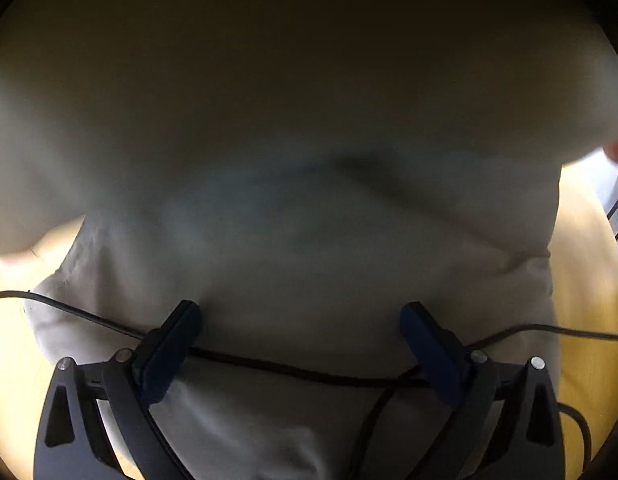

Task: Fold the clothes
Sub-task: 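Grasp the jacket side edge with the right tool and fold it over the body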

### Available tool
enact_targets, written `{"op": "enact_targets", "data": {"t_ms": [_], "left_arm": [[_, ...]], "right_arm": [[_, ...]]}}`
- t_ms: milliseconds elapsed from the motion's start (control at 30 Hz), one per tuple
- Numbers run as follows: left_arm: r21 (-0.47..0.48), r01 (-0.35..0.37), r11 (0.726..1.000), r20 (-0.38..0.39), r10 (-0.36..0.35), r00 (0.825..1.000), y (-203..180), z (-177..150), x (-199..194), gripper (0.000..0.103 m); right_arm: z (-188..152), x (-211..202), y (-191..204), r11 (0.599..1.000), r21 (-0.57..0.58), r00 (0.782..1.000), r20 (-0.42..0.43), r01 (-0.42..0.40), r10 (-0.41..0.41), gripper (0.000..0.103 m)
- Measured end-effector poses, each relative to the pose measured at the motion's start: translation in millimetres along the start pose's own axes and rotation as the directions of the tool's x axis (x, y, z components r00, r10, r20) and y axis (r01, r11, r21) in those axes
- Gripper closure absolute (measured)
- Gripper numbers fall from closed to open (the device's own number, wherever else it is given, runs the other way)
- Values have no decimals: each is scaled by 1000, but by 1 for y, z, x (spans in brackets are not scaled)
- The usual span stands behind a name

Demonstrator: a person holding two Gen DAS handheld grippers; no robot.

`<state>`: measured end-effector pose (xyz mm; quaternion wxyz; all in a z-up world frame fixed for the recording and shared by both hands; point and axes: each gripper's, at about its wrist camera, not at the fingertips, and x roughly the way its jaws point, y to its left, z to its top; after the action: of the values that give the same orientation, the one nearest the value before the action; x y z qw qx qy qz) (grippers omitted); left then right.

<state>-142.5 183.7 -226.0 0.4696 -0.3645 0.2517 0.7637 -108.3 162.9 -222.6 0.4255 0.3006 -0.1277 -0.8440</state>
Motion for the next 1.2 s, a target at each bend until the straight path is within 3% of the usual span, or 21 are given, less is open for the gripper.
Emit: {"op": "enact_targets", "data": {"t_ms": [100,233,400,667,833,900,1000,1100,1200], "left_arm": [[-3,-1,1000,3,1,1000,1,1,-7,1],[-4,-19,1000,-12,19,1000,9,-12,-44,8],[-29,-108,994,-68,106,992,31,-38,-127,8],[-122,-270,955,-33,268,963,57,-38,-273,8],[-57,-349,935,-97,343,934,66,-119,-329,6],[11,-309,951,-112,308,945,60,-124,-295,6],[143,-177,974,-110,193,975,33,-121,-207,6],[240,-77,968,-160,118,980,8,-127,-113,18],[201,-36,979,-132,63,989,14,-138,-90,14]], "right_arm": [[-8,11,-8,996,70,998,17,-62,61,101],[-15,37,-11,989,72,991,-4,-133,133,101],[-25,73,-6,980,46,976,-86,-195,199,101],[-39,109,2,980,-56,964,-200,-193,178,101],[-24,94,-20,979,21,974,-105,-201,202,101],[-21,88,-25,978,57,977,-68,-200,204,101],[-15,69,-32,976,94,979,-31,-198,202,101],[-4,57,-27,975,110,980,-21,-193,196,101],[0,51,-28,970,139,980,1,-199,201,101]]}}
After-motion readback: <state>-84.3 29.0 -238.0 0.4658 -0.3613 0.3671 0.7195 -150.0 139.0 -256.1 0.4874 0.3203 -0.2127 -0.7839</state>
